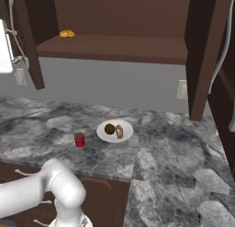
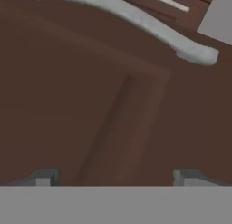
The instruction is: Pick the avocado and bread from the counter and place them on the plate. Then pick the jam from the cabinet and place it next to the plate. Lastly close the cabinet door.
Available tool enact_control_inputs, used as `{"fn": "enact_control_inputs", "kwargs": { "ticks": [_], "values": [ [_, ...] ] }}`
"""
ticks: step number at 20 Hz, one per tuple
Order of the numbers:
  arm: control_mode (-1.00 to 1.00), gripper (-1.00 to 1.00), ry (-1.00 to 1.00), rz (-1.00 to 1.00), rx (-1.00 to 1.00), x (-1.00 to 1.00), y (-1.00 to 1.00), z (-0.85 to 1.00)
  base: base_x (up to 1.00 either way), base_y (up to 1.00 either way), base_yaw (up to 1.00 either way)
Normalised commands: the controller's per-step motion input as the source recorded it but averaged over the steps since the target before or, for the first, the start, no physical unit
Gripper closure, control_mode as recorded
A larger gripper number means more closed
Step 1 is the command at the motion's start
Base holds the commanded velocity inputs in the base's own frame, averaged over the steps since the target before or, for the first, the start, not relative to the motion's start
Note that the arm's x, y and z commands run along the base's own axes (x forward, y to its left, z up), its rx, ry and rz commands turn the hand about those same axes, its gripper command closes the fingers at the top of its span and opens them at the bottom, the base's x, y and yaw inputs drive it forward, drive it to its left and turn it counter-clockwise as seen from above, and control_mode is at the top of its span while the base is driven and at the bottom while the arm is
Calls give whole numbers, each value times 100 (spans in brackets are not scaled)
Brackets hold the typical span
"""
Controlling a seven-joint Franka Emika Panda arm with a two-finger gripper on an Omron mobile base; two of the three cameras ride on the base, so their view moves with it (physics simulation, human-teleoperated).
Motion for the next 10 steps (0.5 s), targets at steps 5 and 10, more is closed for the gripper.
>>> {"fn": "enact_control_inputs", "kwargs": {
  "ticks": [5, 10],
  "values": [
    [-100, -100, -13, 34, 0, 97, -78, -77, 0, 0, 0],
    [-100, -100, -11, 37, 7, 99, -82, -37, 0, 0, 0]
  ]
}}
